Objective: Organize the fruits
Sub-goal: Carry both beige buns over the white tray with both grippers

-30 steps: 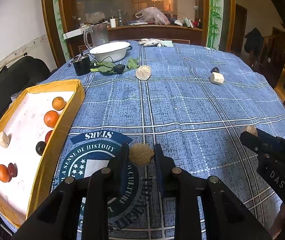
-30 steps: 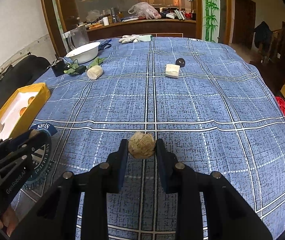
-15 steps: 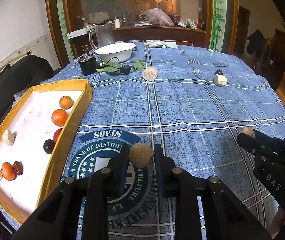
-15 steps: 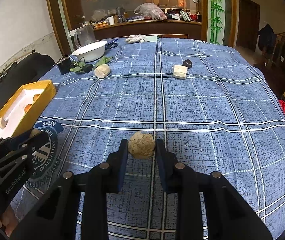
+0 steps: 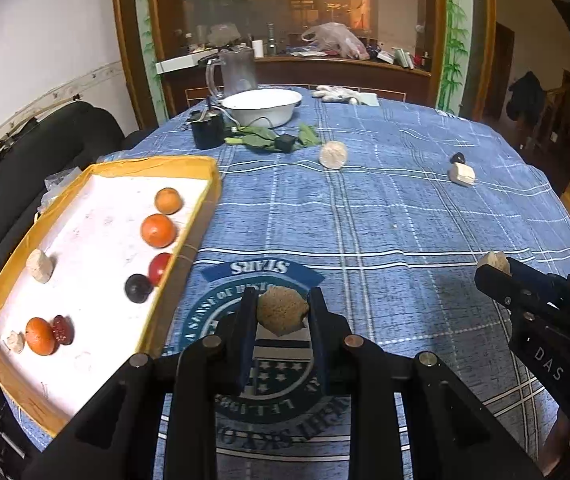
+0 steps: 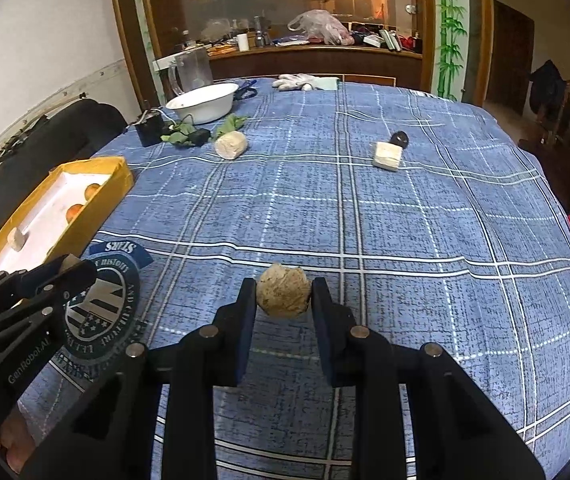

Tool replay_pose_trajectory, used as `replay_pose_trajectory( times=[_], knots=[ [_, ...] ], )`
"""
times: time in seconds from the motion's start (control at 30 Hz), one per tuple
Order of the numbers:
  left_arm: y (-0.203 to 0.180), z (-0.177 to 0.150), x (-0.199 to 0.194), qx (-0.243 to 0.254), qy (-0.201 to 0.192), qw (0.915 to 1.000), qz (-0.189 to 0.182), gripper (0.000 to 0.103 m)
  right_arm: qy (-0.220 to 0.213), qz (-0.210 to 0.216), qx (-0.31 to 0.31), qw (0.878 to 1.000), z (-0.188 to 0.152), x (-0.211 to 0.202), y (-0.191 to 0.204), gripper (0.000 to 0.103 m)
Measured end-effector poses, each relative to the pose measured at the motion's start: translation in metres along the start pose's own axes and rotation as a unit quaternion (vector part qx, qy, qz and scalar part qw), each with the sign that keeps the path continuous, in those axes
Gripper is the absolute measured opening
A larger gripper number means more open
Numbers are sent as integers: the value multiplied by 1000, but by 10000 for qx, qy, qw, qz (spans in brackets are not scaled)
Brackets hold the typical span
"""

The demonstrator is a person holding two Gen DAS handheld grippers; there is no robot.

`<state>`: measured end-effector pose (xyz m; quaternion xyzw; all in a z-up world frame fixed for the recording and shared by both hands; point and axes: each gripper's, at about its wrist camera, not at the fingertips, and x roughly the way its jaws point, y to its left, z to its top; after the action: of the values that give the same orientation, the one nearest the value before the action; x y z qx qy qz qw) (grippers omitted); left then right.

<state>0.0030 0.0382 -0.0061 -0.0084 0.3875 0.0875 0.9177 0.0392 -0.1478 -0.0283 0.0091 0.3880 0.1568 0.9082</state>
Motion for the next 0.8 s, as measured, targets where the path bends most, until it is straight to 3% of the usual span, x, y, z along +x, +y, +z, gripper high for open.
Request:
replay_pose_trajectory(
  times=[0.8],
  knots=[
    [87,-2,-7,-708,30,9952,674,24,-3,455,-586,9972,20,12,68,30]
  ],
)
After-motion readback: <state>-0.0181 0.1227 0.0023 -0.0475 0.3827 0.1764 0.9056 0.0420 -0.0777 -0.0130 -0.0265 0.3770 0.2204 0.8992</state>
